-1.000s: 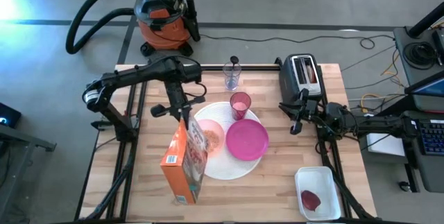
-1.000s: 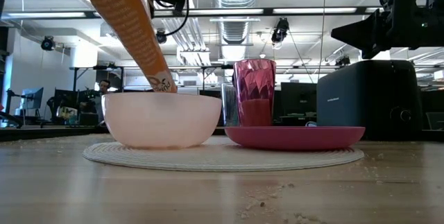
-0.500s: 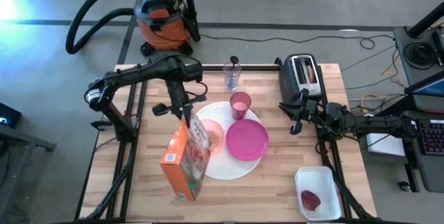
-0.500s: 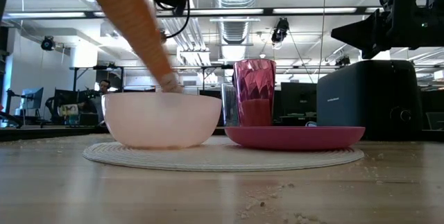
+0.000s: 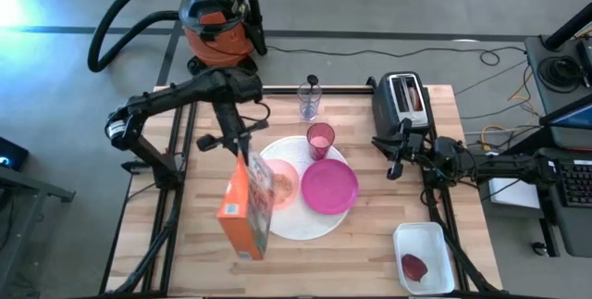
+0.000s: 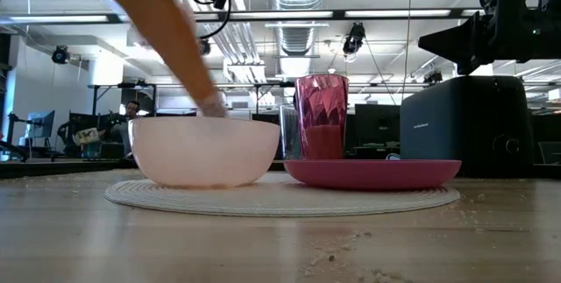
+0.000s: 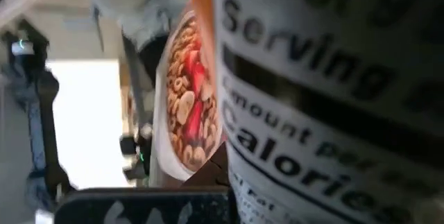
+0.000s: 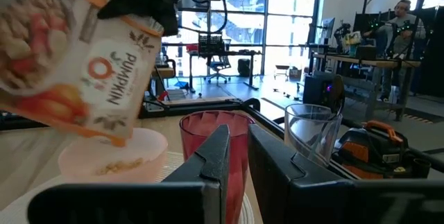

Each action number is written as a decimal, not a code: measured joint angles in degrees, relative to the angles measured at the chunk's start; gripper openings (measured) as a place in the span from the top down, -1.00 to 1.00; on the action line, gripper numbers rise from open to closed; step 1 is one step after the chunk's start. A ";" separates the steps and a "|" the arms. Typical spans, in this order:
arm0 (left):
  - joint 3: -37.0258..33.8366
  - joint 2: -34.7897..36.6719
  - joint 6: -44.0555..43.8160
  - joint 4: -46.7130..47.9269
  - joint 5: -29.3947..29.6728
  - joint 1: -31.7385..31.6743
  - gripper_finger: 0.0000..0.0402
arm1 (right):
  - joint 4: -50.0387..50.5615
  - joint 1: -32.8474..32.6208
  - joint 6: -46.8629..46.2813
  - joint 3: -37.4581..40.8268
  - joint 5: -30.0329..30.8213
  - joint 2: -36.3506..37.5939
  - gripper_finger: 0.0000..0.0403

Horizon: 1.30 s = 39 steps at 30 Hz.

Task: Arrange a breakfast setting
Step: Pour the cereal from the cereal box into the orange bowl

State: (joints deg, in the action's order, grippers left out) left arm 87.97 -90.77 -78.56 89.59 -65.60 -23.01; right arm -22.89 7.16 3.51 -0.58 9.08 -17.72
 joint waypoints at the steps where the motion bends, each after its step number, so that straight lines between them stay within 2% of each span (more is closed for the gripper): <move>1: -0.11 -0.16 -0.06 0.24 -0.32 0.24 1.00 | 0.00 -0.01 0.01 0.00 0.00 0.00 0.79; 39: -0.38 0.54 -1.34 0.32 0.21 -0.01 1.00 | 0.04 -0.02 0.00 0.00 0.00 -0.09 0.79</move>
State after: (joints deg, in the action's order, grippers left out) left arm 87.59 -90.24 -79.90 89.91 -65.40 -23.02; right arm -22.85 7.14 3.51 -0.58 9.08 -17.80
